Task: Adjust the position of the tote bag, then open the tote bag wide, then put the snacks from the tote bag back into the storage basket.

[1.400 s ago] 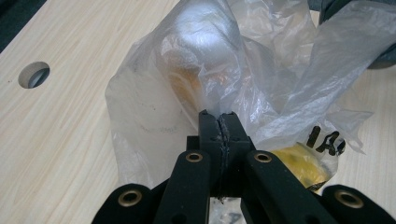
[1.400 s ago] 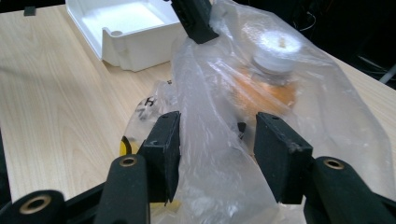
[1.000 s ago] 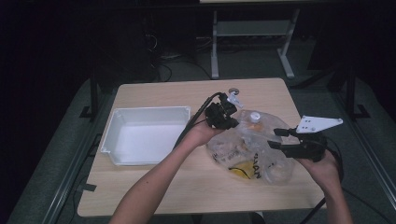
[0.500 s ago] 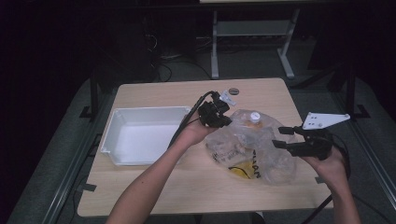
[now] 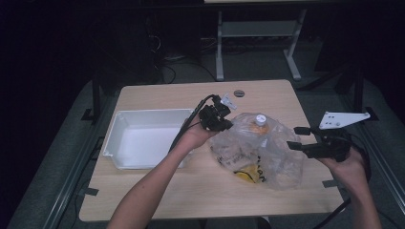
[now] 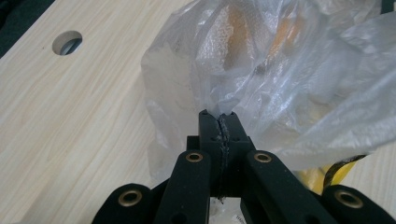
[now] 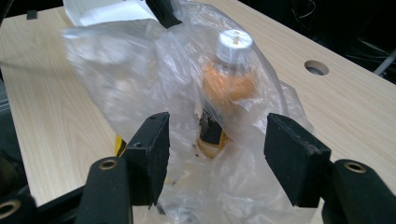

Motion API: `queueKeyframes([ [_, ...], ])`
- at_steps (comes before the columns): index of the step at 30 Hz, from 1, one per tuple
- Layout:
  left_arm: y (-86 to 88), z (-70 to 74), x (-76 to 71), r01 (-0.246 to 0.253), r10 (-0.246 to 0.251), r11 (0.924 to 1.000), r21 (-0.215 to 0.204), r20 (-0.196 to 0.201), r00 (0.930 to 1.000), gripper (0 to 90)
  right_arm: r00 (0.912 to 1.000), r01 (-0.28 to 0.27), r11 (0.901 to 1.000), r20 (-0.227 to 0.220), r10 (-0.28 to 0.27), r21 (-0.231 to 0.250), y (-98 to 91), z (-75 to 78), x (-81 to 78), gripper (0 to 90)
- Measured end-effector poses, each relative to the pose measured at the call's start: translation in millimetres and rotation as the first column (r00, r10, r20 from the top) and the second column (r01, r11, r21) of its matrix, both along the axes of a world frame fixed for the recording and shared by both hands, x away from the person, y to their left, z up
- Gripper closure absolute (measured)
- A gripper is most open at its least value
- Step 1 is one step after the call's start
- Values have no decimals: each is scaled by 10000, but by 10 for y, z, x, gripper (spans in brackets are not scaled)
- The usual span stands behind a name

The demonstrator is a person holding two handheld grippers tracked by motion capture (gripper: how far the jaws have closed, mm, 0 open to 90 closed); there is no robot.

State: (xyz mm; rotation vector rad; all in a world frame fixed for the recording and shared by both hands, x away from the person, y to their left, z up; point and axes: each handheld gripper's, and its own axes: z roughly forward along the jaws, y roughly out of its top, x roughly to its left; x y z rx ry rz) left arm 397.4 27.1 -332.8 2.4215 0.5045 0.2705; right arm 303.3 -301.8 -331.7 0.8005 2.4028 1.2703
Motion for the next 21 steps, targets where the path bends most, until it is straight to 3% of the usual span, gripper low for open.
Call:
queueKeyframes([
  [6, 21, -31, 8, -1, 1, 10000, 10, -42, 10000, 900, 9999, 20, 10000, -130, -21, -47, -12, -14, 47, 401],
  [12, 30, -45, -2, -69, 69, 10000, 16, -54, 10000, 900, 10000, 50, 10000, 11, -50, 7, -21, 13, 84, 401],
  [21, 31, -56, 29, -64, 64, 10000, -55, -69, 10000, 900, 9996, 69, 9998, -256, -74, -195, -23, 1, 220, 399],
])
